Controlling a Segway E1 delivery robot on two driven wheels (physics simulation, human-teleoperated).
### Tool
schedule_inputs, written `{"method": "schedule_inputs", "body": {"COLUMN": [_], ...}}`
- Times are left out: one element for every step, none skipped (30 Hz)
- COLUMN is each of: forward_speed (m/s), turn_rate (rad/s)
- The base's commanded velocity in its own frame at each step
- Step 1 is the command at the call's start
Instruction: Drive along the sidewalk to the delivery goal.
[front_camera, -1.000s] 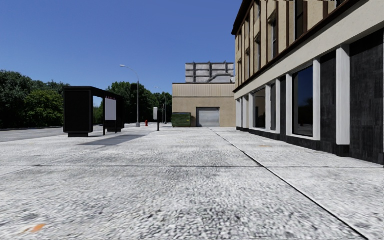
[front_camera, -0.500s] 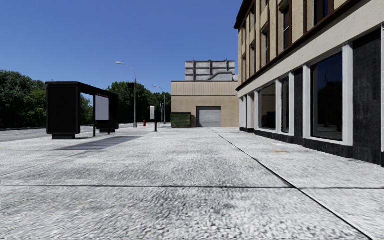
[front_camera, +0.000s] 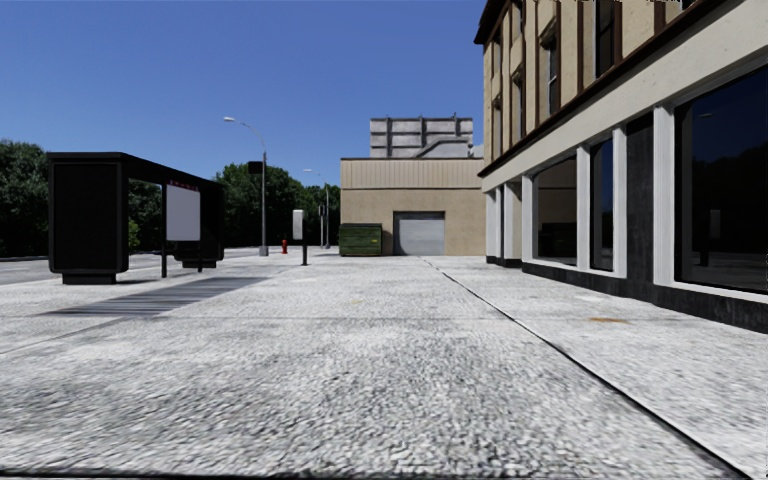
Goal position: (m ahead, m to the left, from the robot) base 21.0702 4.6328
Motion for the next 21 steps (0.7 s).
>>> {"method": "schedule_inputs", "body": {"forward_speed": [2.00,2.00,2.00,2.00,2.00,2.00,2.00,2.00,2.00,2.00,2.00,2.00,2.00,2.00,2.00,2.00,2.00,2.00,2.00,2.00,2.00], "turn_rate": [0.00,0.00,0.00,0.00,0.00,0.00,0.00,0.00,0.00,0.00,0.00,0.00,0.00,0.00,0.00,0.00,0.00,0.00,0.00,0.00,0.00]}}
